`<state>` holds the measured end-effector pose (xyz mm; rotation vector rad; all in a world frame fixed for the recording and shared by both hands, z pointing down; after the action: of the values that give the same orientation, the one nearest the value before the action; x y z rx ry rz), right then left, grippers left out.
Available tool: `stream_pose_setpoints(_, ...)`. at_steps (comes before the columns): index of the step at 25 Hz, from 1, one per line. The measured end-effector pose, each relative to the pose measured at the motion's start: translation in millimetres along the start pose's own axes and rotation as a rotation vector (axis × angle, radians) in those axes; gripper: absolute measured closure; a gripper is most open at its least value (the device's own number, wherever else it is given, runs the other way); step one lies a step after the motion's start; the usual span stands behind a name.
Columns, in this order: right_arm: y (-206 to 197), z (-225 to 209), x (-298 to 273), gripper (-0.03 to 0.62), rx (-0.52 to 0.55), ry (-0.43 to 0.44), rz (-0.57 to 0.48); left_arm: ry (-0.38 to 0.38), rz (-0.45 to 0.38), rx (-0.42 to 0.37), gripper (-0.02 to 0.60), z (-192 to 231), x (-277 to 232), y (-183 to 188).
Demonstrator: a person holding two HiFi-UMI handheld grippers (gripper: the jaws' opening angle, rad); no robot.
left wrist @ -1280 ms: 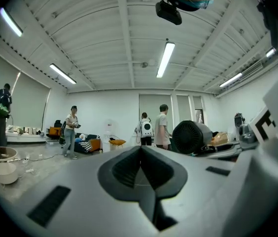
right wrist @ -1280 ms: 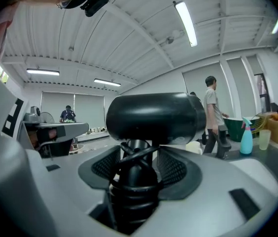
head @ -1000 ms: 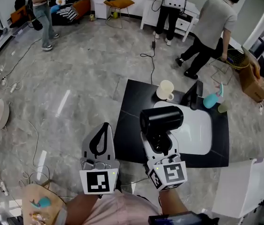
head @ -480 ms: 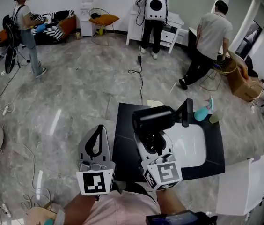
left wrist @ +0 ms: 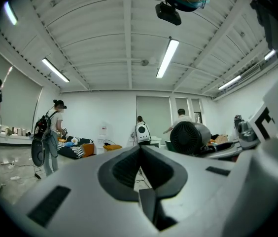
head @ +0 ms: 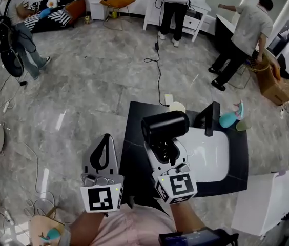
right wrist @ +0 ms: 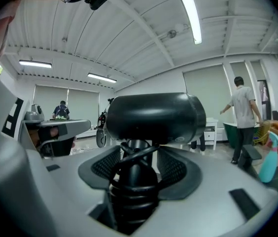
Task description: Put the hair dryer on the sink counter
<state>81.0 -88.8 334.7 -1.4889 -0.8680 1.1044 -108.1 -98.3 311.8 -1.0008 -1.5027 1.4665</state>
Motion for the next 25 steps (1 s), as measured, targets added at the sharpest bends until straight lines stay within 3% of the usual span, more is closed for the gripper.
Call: stream_pose_setpoints(25, -107.2, -30.0, -60.4, 0.352, -0.096, 0.053, 0.264, 0.077, 0.227, 0.018, 0.572, 14.3, -33.5, -72.7)
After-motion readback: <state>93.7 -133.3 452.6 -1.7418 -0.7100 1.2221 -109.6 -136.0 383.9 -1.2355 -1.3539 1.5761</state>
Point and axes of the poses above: the fingertips, and each gripper's own axes: x backward along the fingers, z to its left, y out of its top, the point moved 8 cm from there along x, backward along the fingers
